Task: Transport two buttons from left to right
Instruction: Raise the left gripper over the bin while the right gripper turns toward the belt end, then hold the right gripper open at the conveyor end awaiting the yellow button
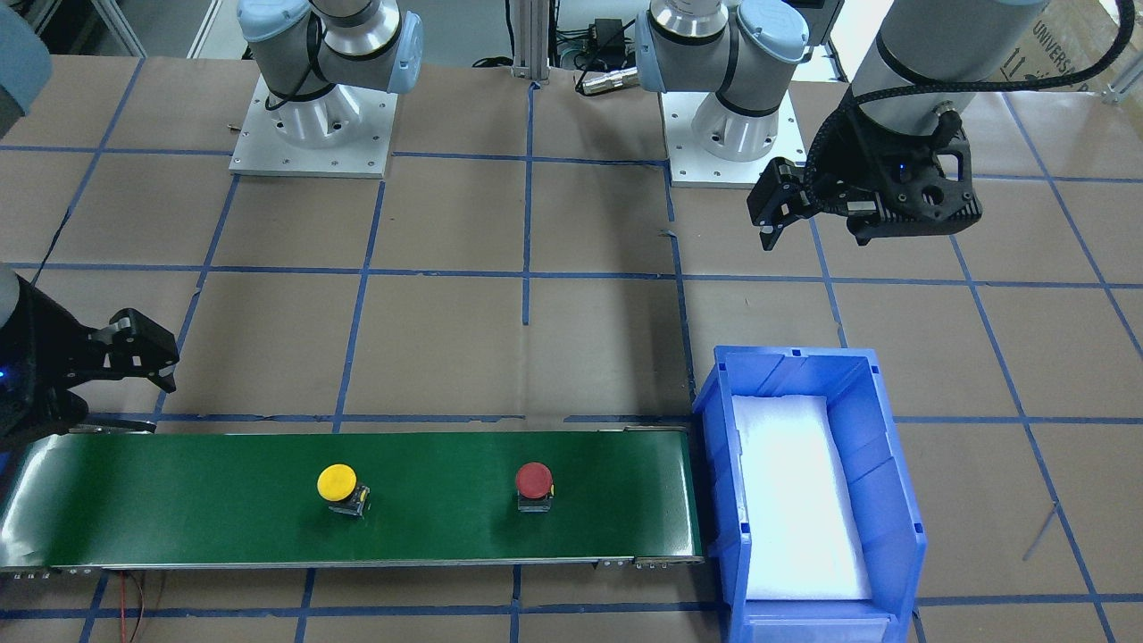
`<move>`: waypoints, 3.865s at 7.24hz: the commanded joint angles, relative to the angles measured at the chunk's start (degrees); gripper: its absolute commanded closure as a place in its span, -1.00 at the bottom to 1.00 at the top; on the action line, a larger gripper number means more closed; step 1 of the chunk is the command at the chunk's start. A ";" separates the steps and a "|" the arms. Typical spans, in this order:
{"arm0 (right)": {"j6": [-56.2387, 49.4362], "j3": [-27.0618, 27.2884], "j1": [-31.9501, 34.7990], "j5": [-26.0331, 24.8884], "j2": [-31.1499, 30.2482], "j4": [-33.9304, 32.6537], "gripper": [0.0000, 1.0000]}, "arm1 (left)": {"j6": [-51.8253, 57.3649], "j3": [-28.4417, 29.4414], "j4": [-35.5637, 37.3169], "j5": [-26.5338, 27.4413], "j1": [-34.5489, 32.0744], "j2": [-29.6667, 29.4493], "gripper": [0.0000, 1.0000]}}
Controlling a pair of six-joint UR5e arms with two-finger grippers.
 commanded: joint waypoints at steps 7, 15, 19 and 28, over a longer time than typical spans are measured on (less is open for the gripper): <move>-41.30 3.36 -3.66 -2.13 6.96 -10.86 -0.96 | -0.32 -0.65 1.35 -0.06 -0.39 0.04 -1.00; -40.56 4.41 -3.75 -1.87 6.52 -10.95 -0.98 | -0.58 -0.92 1.35 -0.06 -0.66 0.12 -1.00; -39.94 5.12 -4.54 -1.69 6.08 -11.74 -0.97 | -0.67 -1.09 1.35 -0.06 -0.66 0.21 -1.00; -39.59 7.49 -4.54 -1.43 4.59 -11.84 -0.97 | -0.67 -1.18 1.35 -0.06 -0.83 0.21 -1.00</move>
